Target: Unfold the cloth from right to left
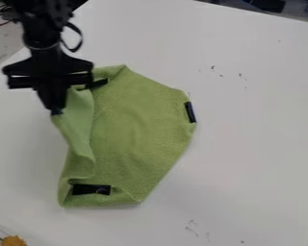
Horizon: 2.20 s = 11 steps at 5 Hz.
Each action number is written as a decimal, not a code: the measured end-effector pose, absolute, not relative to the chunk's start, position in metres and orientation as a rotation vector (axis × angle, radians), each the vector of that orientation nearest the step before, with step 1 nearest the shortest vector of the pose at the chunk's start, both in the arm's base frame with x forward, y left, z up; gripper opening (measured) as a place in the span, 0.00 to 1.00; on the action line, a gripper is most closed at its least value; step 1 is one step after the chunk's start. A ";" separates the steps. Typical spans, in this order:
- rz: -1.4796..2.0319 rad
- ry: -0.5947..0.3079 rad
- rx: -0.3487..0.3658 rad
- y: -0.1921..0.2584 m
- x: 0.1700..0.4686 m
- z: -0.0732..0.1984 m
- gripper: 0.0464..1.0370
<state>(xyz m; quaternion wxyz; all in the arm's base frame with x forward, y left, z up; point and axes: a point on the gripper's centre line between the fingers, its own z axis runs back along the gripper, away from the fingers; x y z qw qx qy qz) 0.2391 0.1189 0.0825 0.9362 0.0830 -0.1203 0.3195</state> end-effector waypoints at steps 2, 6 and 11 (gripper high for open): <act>0.704 -0.245 0.156 0.157 0.199 0.056 0.05; 0.660 -0.219 0.168 0.207 0.166 0.024 0.28; 0.271 -0.260 0.238 0.141 0.242 0.092 0.96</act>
